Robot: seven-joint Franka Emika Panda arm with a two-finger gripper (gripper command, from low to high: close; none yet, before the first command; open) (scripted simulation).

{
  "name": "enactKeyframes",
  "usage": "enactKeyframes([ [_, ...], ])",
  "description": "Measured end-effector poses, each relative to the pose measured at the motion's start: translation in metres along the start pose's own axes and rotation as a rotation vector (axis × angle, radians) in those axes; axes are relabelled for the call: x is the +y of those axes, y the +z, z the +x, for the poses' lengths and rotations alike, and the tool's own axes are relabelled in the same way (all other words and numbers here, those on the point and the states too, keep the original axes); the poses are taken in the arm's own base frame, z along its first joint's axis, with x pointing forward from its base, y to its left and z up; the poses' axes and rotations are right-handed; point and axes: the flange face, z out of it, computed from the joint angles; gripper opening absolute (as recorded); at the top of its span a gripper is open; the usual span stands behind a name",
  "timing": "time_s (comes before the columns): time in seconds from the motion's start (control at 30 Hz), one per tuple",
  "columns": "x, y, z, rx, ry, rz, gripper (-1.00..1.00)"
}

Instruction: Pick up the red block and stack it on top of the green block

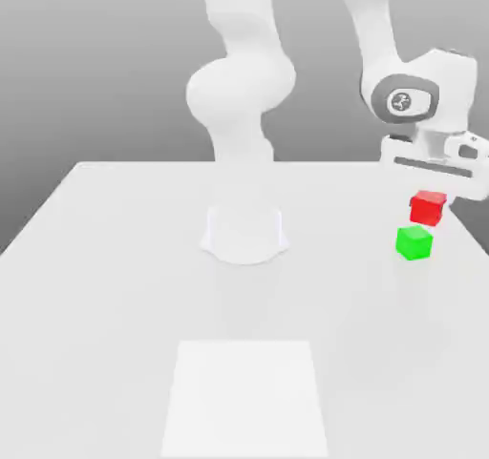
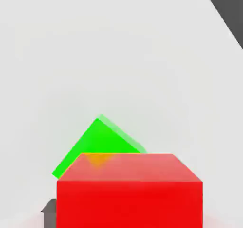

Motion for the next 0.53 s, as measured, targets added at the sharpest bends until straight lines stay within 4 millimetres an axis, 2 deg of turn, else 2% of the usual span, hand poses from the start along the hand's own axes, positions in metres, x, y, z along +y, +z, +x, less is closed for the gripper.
enactKeyframes([
  [0.1,-0.004,0.015,-0.003,0.003,-0.004,0.013,-1.0],
  [0.13,-0.006,0.019,-0.004,0.004,-0.007,0.019,1.0],
  [0.37,-0.007,0.02,-0.003,0.006,-0.01,0.019,1.0],
  [0.53,-0.001,-0.002,0.001,0.001,-0.004,-0.001,1.0],
])
